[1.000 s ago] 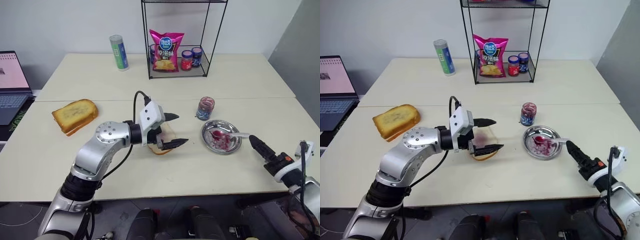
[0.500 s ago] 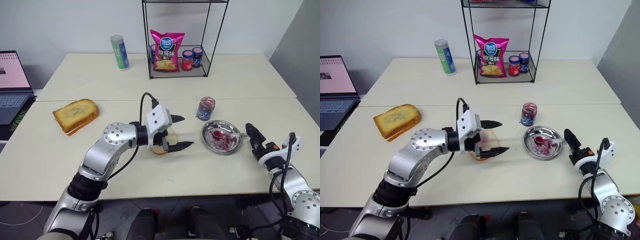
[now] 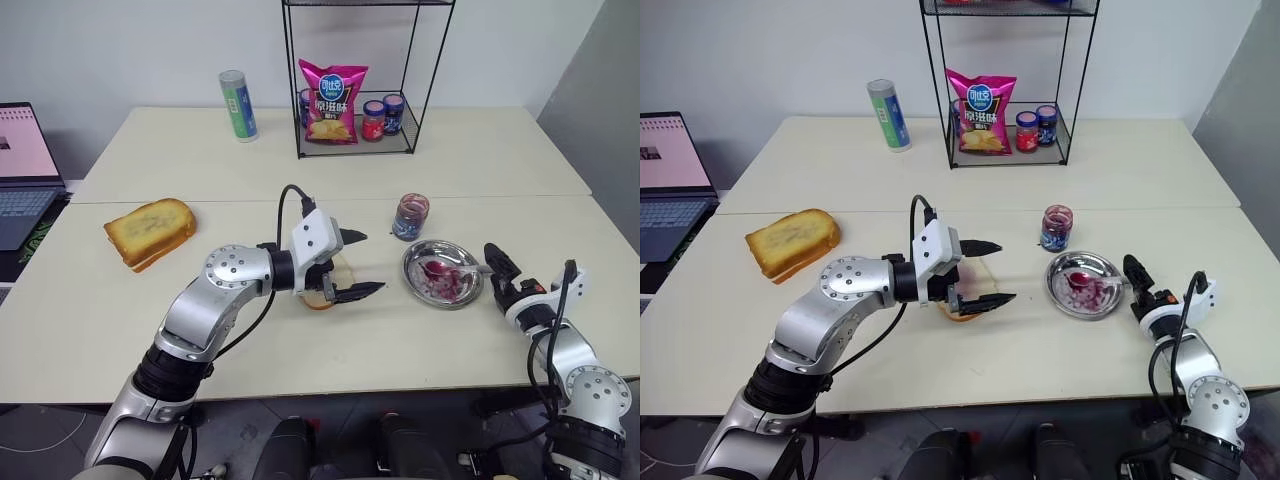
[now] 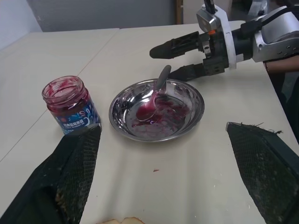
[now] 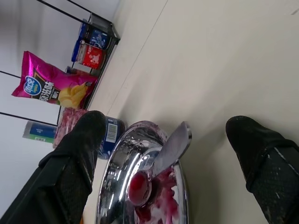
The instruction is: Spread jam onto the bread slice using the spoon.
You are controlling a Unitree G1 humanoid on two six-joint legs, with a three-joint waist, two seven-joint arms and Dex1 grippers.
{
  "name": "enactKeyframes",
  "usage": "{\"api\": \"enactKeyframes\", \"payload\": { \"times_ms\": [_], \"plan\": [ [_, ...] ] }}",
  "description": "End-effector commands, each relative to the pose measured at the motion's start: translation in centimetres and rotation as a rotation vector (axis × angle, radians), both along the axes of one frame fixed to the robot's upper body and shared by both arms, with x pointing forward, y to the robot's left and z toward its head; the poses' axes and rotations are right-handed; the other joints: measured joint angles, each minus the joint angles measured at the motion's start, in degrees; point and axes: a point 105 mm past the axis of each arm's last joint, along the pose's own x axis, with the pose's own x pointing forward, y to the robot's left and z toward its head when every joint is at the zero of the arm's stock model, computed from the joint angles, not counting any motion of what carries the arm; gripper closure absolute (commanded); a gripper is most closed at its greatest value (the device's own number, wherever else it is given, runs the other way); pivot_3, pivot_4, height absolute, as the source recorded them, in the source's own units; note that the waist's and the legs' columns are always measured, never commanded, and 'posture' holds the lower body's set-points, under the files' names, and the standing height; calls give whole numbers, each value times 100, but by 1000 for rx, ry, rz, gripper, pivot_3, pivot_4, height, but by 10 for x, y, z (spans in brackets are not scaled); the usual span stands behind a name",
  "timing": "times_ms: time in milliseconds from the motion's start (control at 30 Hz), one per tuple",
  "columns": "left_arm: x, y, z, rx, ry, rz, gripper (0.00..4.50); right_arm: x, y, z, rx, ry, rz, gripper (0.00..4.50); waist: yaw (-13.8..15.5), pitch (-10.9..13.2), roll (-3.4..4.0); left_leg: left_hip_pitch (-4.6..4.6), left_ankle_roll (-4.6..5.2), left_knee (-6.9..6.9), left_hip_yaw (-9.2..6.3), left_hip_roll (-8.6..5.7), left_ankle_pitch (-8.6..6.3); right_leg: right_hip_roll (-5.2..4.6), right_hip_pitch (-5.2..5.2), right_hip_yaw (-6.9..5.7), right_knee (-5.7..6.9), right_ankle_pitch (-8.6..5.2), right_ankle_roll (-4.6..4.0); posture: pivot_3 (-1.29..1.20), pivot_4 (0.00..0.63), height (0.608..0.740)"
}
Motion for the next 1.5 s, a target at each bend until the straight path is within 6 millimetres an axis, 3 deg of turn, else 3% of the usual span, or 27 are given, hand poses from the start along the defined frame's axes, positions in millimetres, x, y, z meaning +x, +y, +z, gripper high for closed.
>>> {"api": "enactKeyframes", "payload": {
  "times_ms": [33,200,833,1067,1300,1500],
  "plan": [
    [-3,1,14,-23,-52,-1,28,5,-2,6,-9,-33,-7,0,0,0,0,0,0,0,1,0,0,0,0,1,0,0,0,0,150,740],
    [-2,1,14,-25,-55,9,28,13,0,9,2,-45,-8,0,0,0,0,1,0,2,2,0,0,0,0,1,2,1,0,0,150,740],
    [5,6,15,-14,-59,37,0,9,-7,5,-2,-26,-32,4416,0,0,0,0,0,2,-1,0,0,0,2,0,1,1,0,0,150,740],
    [9,10,15,-14,-73,58,0,11,-10,16,-76,-61,-10,4467,2,0,1,0,0,4,1,-1,0,0,3,1,0,3,4,0,150,740],
    [16,18,18,-23,-88,96,0,19,-7,69,-281,-192,157,4467,1,1,4,1,0,4,9,-1,0,-1,0,6,1,4,5,0,150,740],
    [24,28,29,-72,-121,156,0,23,8,134,-357,-357,347,4467,-4,2,4,0,1,-2,11,2,0,5,-4,7,0,4,4,0,150,740]
  ]
}}
